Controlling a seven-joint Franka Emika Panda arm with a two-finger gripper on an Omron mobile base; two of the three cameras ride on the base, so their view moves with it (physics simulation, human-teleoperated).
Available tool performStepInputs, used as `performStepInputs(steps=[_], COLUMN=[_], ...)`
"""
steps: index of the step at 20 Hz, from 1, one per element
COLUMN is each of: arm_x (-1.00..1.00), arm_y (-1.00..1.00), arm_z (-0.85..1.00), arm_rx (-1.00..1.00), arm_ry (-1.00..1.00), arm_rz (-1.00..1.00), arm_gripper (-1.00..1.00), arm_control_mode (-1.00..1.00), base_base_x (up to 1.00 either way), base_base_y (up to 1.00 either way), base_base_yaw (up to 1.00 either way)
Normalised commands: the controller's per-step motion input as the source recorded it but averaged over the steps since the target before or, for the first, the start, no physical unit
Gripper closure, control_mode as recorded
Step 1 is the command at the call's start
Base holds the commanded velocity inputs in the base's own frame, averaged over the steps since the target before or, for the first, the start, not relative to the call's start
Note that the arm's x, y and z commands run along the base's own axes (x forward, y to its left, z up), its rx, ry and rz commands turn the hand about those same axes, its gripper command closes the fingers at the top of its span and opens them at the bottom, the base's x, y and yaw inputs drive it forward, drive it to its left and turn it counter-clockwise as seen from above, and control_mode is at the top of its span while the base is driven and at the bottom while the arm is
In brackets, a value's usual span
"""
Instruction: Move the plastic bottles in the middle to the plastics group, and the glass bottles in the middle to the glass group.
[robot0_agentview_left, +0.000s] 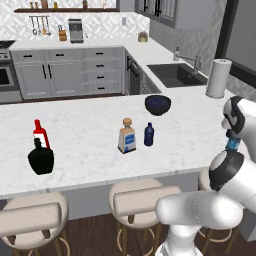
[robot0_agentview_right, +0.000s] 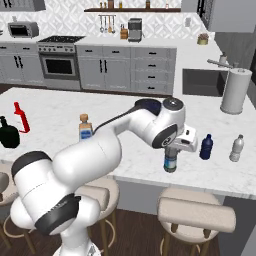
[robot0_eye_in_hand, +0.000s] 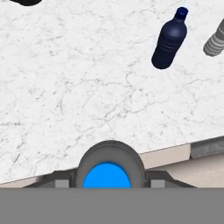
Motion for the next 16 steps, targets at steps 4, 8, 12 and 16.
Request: performStepInputs(steps=[4, 8, 12, 16], arm_x=[0.14, 0.06, 0.08, 0.16], arm_y=[-0.4, -0.29, -0.25, -0.34], arm_z=[-0.01, -0.02, -0.06, -0.08], arm_rx=[0.0, 0.0, 0.0, 0.0], arm_ry=[0.0, 0.0, 0.0, 0.0], arm_rz=[0.0, 0.0, 0.0, 0.0], arm_gripper=[1.0, 1.0, 1.0, 1.0], arm_control_mode=[-1.0, -1.0, -1.0, -1.0], base_base_x=[0.0, 0.0, 0.0, 0.0], base_base_y=[0.0, 0.0, 0.0, 0.0], base_base_yaw=[0.0, 0.0, 0.0, 0.0])
